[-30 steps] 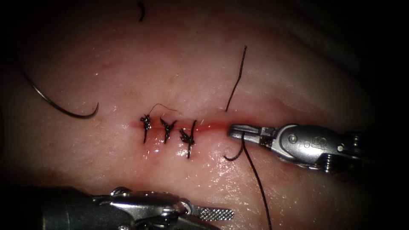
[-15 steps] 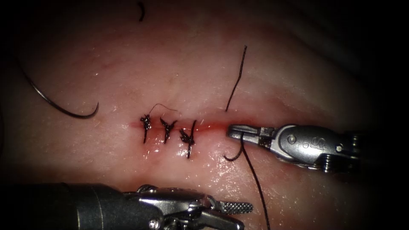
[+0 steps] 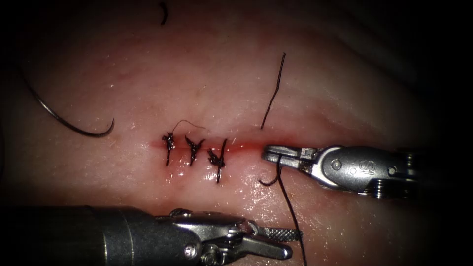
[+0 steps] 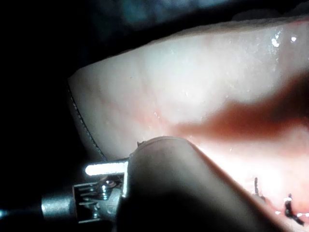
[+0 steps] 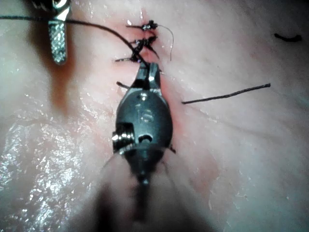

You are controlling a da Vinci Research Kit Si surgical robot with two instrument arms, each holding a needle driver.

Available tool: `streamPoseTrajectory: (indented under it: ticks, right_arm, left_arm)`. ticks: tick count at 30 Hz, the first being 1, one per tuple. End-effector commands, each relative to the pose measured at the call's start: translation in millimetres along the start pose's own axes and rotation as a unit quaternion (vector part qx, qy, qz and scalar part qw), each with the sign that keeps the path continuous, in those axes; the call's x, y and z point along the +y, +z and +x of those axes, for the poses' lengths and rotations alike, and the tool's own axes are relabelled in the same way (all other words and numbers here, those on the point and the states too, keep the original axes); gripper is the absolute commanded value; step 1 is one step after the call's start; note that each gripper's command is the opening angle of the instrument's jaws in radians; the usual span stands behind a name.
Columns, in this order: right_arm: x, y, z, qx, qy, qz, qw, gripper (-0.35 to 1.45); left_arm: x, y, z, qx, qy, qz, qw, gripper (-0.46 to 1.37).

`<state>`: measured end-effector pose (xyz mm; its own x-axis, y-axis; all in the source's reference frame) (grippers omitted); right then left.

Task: Wound Closure
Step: Use the right gripper to pass more suture to the left gripper

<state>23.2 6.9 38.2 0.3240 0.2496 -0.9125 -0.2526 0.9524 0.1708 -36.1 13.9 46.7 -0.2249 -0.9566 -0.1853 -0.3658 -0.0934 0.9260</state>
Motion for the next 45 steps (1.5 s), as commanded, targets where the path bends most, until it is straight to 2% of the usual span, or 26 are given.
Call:
streamPoseTrajectory:
  ticks: [1, 10, 13, 17, 20, 23, 26, 28, 29, 32, 35, 39, 45]
  right_arm:
    - [0.0, 0.1, 0.0, 0.0, -0.004, -0.004, 1.0, -0.35]
    - [-0.1, 0.2, -0.1, 0.001, -0.025, -0.007, 1.0, -0.35]
    - [-0.2, 0.3, -0.2, 0.002, -0.026, -0.007, 1.0, -0.35]
    - [-0.4, 0.3, -0.4, 0.002, -0.027, -0.008, 1.0, -0.35]
    - [-0.4, 0.3, -0.4, 0.002, -0.027, -0.007, 1.0, -0.35]
    - [-0.4, 0.3, -0.4, 0.002, -0.027, -0.007, 1.0, -0.35]
    - [-0.4, 0.3, -0.4, 0.002, -0.027, -0.007, 1.0, -0.35]
    - [-0.4, 0.3, -0.4, 0.002, -0.027, -0.007, 1.0, -0.35]
    - [-0.4, 0.3, -0.4, 0.002, -0.027, -0.007, 1.0, -0.35]
    - [-0.4, 0.3, -0.4, 0.002, -0.027, -0.007, 1.0, -0.35]
    - [-0.5, 0.2, -0.4, 0.002, -0.027, -0.007, 1.0, -0.35]
    - [-0.5, 0.1, -0.3, 0.003, -0.027, -0.007, 1.0, -0.35]
    - [-0.7, 0.0, -0.2, 0.003, -0.027, -0.006, 1.0, -0.35]
  left_arm:
    - [0.0, 0.0, 0.0, 0.0, 0.0, 0.002, 1.0, 1.09]
    - [0.0, 0.7, 0.3, -0.003, -0.001, 0.001, 1.0, 1.14]
    - [0.0, 0.7, 0.4, -0.003, -0.001, 0.001, 1.0, 1.1]
    - [-0.2, 0.8, 0.6, -0.003, -0.001, 0.001, 1.0, 0.91]
    - [-0.3, 0.9, 0.7, -0.003, -0.001, 0.0, 1.0, 0.86]
    - [-0.5, 1.0, 0.8, -0.003, -0.001, 0.0, 1.0, 0.63]
    - [-0.5, 0.9, 1.0, -0.003, -0.001, 0.0, 1.0, 0.2]
    - [-0.5, 0.8, 1.1, -0.003, 0.0, 0.0, 1.0, -0.25]
    - [-0.5, 0.8, 1.1, -0.003, 0.0, 0.0, 1.0, -0.35]
    - [-0.5, 0.8, 1.2, -0.003, 0.003, 0.0, 1.0, -0.35]
    - [-0.5, 0.7, 1.1, -0.003, -0.015, -0.001, 0.9999, -0.35]
    - [-0.3, 0.3, 0.8, -0.015, -0.035, -0.02, 0.9991, -0.35]
    - [-0.2, -0.8, 0.3, -0.017, -0.034, -0.026, 0.9989, -0.35]
